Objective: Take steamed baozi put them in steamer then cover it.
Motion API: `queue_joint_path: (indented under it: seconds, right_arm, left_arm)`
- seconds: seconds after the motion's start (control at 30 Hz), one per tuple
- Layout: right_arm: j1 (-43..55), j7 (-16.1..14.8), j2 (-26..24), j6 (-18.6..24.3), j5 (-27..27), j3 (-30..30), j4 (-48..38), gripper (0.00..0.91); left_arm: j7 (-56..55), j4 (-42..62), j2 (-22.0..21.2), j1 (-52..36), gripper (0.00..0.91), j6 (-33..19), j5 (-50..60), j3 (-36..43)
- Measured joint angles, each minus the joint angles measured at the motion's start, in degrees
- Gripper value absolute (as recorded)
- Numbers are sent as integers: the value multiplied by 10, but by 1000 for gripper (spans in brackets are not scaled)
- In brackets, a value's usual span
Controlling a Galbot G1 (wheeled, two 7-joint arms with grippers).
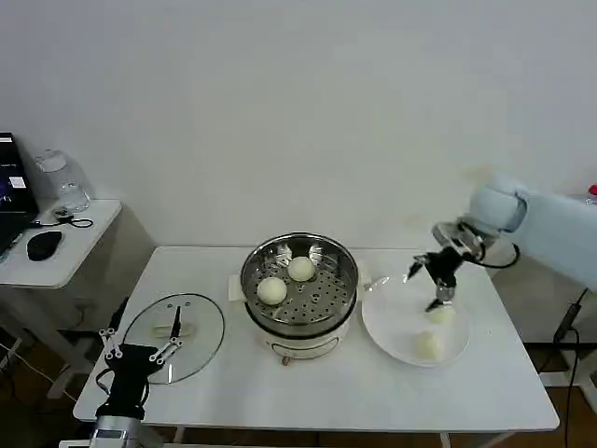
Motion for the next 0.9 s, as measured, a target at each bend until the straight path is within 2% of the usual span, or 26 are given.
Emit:
queue_joint_path:
  seconds: [0.3,0.9]
  right_arm:
    - [-58,1,-4,12,-40,13,-12,907]
    - [-130,18,47,10,-71,39,-72,907]
  left_arm:
    - [-1,2,0,-3,907,3,0,-8]
    - [-1,3,-1,-6,907,7,0,-14]
